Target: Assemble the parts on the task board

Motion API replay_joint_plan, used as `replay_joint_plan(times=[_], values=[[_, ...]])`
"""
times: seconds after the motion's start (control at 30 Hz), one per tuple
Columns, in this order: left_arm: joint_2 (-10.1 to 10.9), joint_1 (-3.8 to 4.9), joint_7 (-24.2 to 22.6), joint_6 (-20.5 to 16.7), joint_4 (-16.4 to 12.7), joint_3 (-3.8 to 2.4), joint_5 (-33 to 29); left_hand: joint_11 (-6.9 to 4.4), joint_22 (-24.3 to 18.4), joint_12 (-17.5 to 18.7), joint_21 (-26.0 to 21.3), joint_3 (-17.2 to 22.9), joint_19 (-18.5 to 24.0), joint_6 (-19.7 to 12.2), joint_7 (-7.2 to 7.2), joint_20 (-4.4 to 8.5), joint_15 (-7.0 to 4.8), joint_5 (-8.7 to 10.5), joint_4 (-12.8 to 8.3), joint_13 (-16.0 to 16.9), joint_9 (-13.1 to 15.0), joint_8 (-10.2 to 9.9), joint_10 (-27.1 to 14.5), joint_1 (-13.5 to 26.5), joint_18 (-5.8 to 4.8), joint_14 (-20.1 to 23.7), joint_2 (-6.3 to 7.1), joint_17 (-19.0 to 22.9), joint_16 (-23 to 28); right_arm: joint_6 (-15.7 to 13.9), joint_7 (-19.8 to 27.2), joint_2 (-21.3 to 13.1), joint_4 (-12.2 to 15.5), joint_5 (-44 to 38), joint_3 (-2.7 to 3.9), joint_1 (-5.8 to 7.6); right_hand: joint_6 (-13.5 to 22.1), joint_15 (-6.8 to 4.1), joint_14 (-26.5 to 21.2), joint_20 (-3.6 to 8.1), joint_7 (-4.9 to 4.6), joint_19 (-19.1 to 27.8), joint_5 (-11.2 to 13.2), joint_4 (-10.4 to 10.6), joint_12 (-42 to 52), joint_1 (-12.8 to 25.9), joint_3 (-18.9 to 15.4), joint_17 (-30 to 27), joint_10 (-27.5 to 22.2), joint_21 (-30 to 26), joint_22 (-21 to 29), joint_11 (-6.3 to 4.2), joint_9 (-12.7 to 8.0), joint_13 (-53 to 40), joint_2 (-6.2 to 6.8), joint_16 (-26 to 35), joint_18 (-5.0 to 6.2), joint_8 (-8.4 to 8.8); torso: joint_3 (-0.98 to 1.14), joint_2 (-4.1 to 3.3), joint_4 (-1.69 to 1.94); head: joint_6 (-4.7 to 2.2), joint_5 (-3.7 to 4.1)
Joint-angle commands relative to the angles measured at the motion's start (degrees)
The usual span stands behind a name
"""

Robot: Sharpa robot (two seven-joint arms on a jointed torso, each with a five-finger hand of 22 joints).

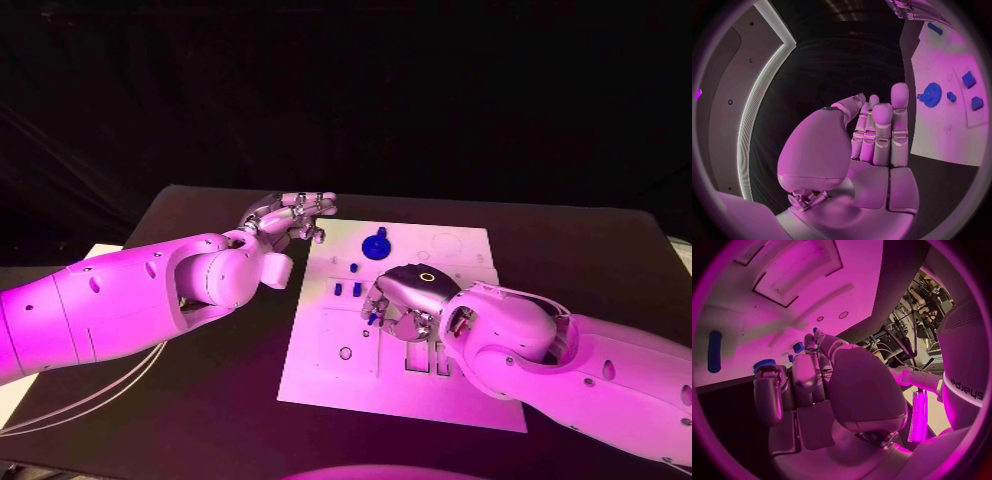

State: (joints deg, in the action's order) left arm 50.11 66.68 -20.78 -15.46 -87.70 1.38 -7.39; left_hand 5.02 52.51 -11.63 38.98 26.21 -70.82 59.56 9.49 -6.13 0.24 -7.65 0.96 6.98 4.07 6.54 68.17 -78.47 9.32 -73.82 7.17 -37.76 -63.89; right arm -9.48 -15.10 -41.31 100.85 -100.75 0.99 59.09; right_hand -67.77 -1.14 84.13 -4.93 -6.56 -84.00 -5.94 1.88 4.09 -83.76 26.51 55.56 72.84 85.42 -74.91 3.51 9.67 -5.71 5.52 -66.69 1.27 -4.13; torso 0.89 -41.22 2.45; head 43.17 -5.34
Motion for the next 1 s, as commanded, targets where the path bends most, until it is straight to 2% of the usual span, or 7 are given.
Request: replay_joint_plan(times=[0.03,0.33,0.9,1.0], values=[[-0.11,-0.04,-0.20,1.16,-0.11,-0.02,-0.23,0.03,-0.09,-0.41,-0.26,-0.47,0.24,0.00,0.20,0.04,0.07,0.17,0.08,0.10,-0.09,0.37,-0.41,0.32,0.57,0.33,-0.50,0.10,0.25,1.98,0.85,0.12,-0.15,0.01,0.01,-0.13,0.01,-0.10,1.41,0.17,-0.35,-1.26,0.28,-0.07,-0.31,0.50,0.11,0.00,0.41,0.14,-8.19,-0.37,0.05,-0.06,0.00,-0.28,0.59,-0.08,0.02,0.05,0.03,0.15,0.08],[-0.01,-0.09,0.01,1.37,-0.11,-0.02,-0.23,0.04,-0.09,-0.42,-0.26,-0.48,0.24,0.00,0.20,0.03,0.07,0.17,0.09,0.11,-0.09,0.38,-0.42,0.33,0.57,0.33,-0.50,0.10,0.25,3.47,0.85,0.46,-0.61,0.03,-0.07,-0.28,0.02,-0.06,1.38,0.14,-0.38,-1.24,0.46,-0.10,-0.33,0.87,-0.05,-0.06,0.38,0.12,-8.16,-0.33,0.08,-0.01,0.12,-0.33,0.61,-0.03,0.07,0.06,0.03,0.41,-0.01],[0.03,-0.11,0.47,1.72,-0.03,-0.01,-0.23,0.02,-0.20,-0.55,-0.41,-0.59,0.26,-0.01,0.18,0.03,0.07,0.15,0.11,0.14,-0.09,0.41,-0.50,0.37,0.59,0.35,-0.58,0.19,0.26,3.84,1.11,1.56,-1.13,0.06,-0.32,-0.35,0.04,-0.05,1.36,0.13,-0.38,-1.23,0.49,-0.08,-0.34,1.03,-0.11,-0.13,0.35,0.11,-8.14,-0.31,0.09,0.01,0.11,-0.31,0.61,-0.01,0.04,0.09,0.04,0.73,-0.26],[0.00,-0.11,0.71,1.94,0.00,-0.01,-0.23,0.02,-0.20,-0.55,-0.41,-0.59,0.26,-0.01,0.18,0.03,0.07,0.15,0.11,0.14,-0.09,0.41,-0.50,0.37,0.59,0.35,-0.58,0.19,0.26,4.01,1.09,1.79,-1.37,0.05,-0.36,-0.43,0.04,-0.05,1.36,0.13,-0.38,-1.23,0.50,-0.07,-0.34,1.04,-0.11,-0.13,0.35,0.11,-8.15,-0.31,0.10,0.02,0.11,-0.32,0.61,-0.01,0.02,0.10,0.05,0.55,-0.23]])
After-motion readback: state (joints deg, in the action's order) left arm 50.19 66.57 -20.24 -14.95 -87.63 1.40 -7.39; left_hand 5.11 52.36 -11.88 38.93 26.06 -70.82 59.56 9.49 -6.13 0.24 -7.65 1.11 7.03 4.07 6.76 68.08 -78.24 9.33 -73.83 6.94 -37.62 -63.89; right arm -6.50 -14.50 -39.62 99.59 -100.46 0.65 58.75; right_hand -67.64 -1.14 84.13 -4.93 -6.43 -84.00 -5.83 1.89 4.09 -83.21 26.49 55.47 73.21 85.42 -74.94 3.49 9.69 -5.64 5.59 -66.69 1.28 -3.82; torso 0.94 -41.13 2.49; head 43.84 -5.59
